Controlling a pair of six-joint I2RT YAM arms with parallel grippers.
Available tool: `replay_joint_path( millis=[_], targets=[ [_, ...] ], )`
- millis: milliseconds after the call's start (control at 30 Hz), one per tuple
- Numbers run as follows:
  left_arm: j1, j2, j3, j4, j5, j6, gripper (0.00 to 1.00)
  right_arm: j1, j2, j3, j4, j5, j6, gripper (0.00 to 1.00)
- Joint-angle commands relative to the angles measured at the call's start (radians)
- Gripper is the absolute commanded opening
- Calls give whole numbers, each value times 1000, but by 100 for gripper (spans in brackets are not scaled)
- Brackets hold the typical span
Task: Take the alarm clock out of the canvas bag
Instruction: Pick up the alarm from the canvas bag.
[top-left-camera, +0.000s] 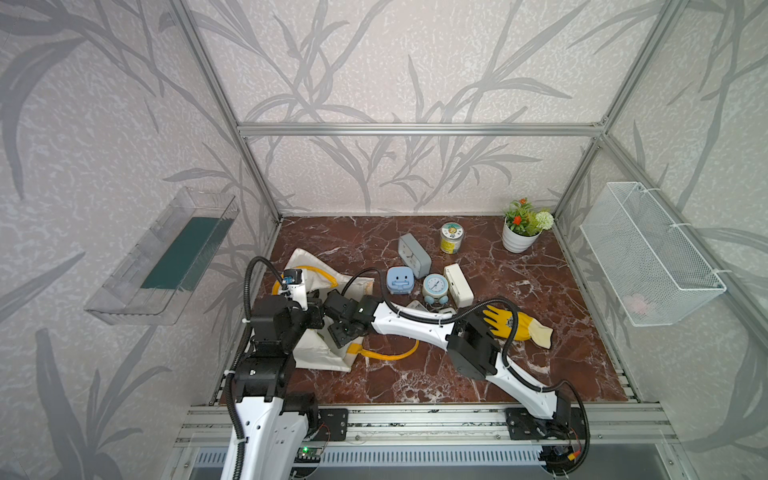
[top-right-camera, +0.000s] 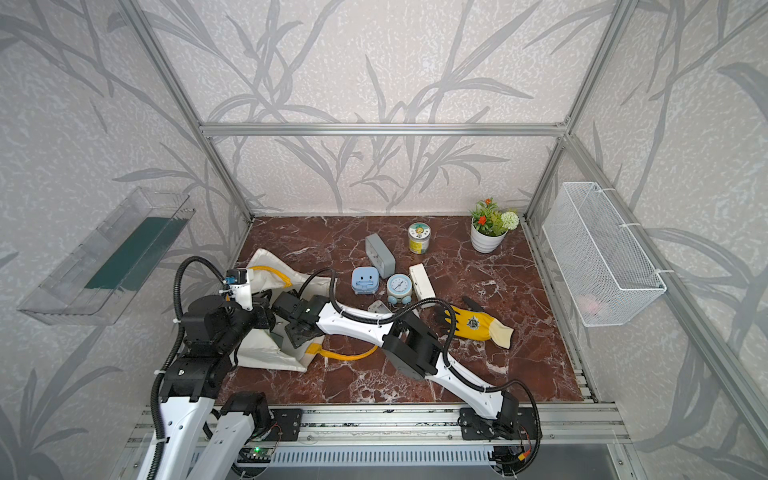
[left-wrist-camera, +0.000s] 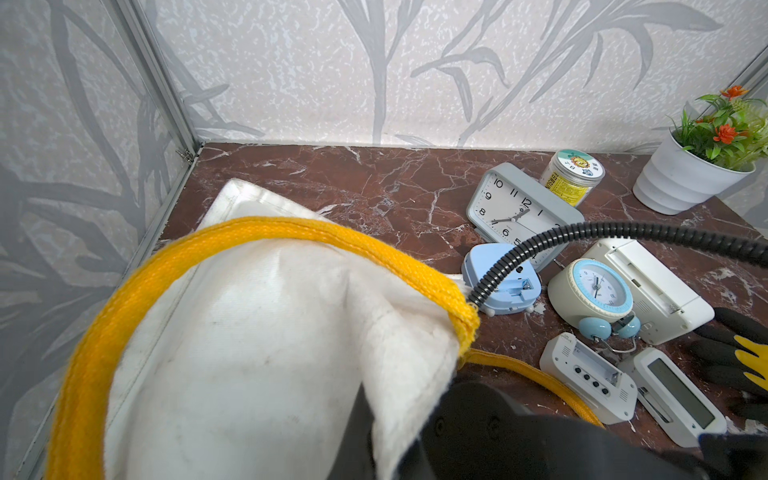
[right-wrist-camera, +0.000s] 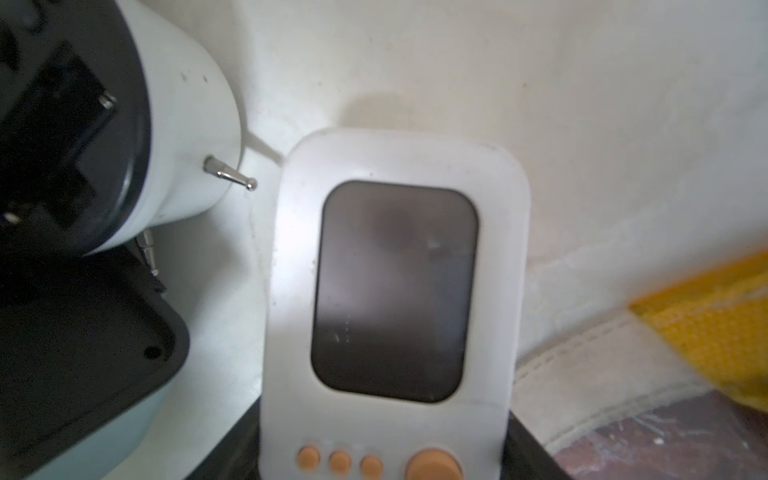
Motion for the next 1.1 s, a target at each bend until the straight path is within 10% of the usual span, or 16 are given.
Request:
replay_joint_path(
  millis=[0,1067],
  targets=[
    [-4,-24,23,10,4,17,0,-8,-15,-26,-10,-15,-14,51],
    [-3,-8,25,-3,-70,8,0,-9,-256,-310,228,-64,-103,42]
  ],
)
